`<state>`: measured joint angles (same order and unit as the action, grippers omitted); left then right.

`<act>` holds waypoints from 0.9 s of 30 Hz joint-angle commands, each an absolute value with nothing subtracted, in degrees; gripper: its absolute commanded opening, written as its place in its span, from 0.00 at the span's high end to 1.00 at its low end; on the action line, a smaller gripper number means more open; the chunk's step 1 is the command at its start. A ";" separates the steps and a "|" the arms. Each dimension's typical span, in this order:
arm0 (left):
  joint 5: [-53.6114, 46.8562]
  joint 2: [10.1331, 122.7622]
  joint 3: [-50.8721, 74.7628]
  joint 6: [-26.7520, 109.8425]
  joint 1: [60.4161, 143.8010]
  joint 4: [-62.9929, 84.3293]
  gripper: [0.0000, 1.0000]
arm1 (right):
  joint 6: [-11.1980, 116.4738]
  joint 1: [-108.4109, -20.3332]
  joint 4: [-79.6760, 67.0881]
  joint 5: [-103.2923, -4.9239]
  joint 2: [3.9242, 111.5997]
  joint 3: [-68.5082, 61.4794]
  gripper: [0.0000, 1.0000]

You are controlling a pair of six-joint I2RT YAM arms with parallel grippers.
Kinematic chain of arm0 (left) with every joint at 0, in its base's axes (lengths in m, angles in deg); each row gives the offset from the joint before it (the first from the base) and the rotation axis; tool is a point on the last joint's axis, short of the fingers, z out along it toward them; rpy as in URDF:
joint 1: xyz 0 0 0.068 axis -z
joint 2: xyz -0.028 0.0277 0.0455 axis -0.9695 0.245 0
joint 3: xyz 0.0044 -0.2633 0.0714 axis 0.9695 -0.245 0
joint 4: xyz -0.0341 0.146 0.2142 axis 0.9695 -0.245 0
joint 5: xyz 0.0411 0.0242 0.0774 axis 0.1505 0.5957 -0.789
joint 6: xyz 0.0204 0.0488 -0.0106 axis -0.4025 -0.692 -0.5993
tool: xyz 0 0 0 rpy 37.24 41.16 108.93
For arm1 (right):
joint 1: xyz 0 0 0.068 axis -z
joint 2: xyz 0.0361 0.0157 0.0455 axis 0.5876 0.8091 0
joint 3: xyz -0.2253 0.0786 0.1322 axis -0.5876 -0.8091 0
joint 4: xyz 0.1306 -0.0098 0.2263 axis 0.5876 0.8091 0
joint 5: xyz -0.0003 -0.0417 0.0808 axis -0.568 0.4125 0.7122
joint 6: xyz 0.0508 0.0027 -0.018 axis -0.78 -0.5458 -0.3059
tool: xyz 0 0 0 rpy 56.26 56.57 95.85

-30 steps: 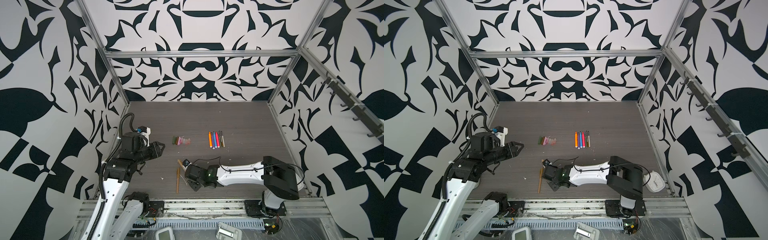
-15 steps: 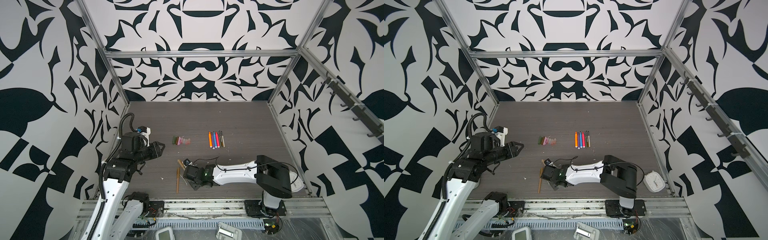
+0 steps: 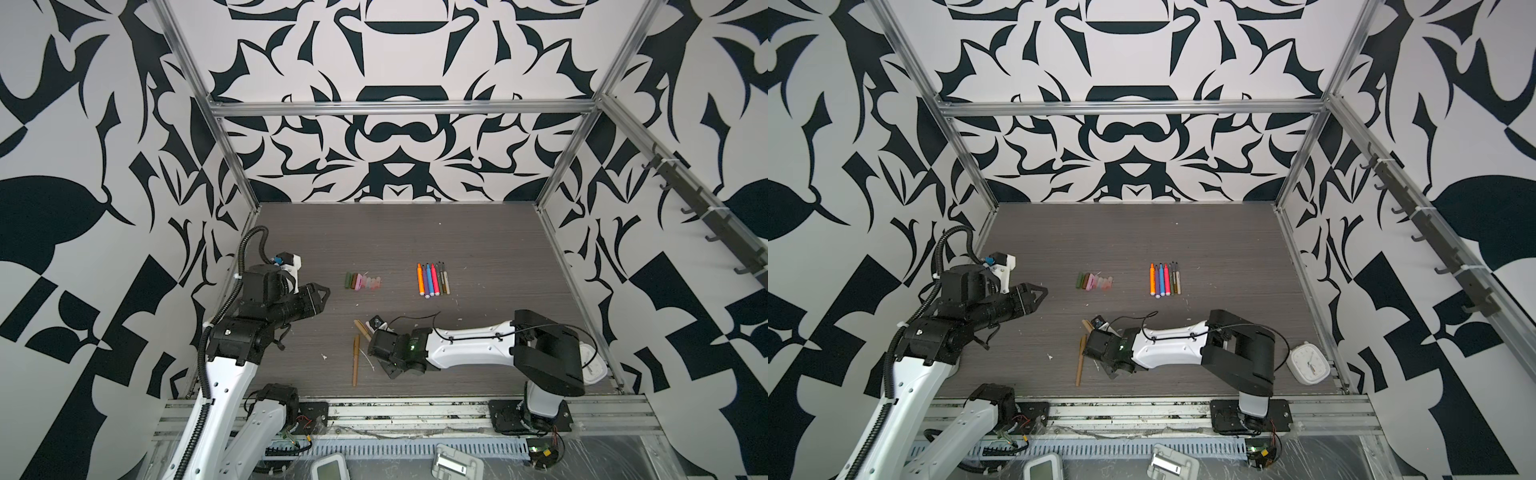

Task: Open the pen caps
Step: 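Lower the right gripper and grasp the pink pen body, then pull the pink cap off with the left gripper while the right holds the pen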

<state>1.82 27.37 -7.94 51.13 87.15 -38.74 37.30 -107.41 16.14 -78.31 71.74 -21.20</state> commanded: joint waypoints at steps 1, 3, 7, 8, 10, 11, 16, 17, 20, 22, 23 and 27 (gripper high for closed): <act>1.40 27.74 -8.81 51.66 88.41 -39.08 0.51 | 36.16 -105.08 16.40 -78.91 65.62 -23.55 1.00; 1.94 28.69 -8.90 51.57 89.10 -39.00 0.45 | 36.35 -103.86 15.31 -78.28 62.42 -25.67 1.00; 4.49 33.74 -8.46 52.12 90.11 -38.46 0.40 | 39.04 -103.54 15.26 -76.49 56.06 -28.64 1.00; 5.92 35.09 -8.24 53.14 90.38 -38.31 0.40 | 39.39 -103.60 15.44 -75.91 54.88 -29.25 1.00; 11.22 36.90 -11.59 58.31 91.53 -30.81 0.42 | 39.05 -103.60 14.74 -72.52 52.30 -31.42 1.00; 12.93 37.39 -14.52 62.51 93.14 -24.63 0.42 | 38.46 -103.58 13.71 -71.20 50.98 -32.80 1.00; 5.01 41.79 -22.77 75.68 106.29 -6.09 0.41 | 34.78 -103.88 8.55 -67.02 46.02 -37.47 1.00; 3.19 43.08 -23.25 77.22 108.47 -4.55 0.41 | 34.50 -104.23 8.66 -67.42 45.37 -37.61 1.00; 1.51 46.34 -25.52 83.03 112.00 1.72 0.44 | 34.16 -104.74 9.56 -68.40 43.95 -37.36 1.00; 1.12 48.20 -27.66 87.28 113.67 6.86 0.46 | 34.13 -104.79 9.92 -68.39 43.21 -37.03 1.00; 0.97 49.21 -28.58 89.15 114.53 9.44 0.47 | 34.21 -104.81 10.13 -68.44 43.02 -36.85 1.00; -2.19 50.98 -30.26 92.90 118.16 14.25 0.47 | 34.56 -104.76 10.89 -68.20 42.77 -35.91 1.00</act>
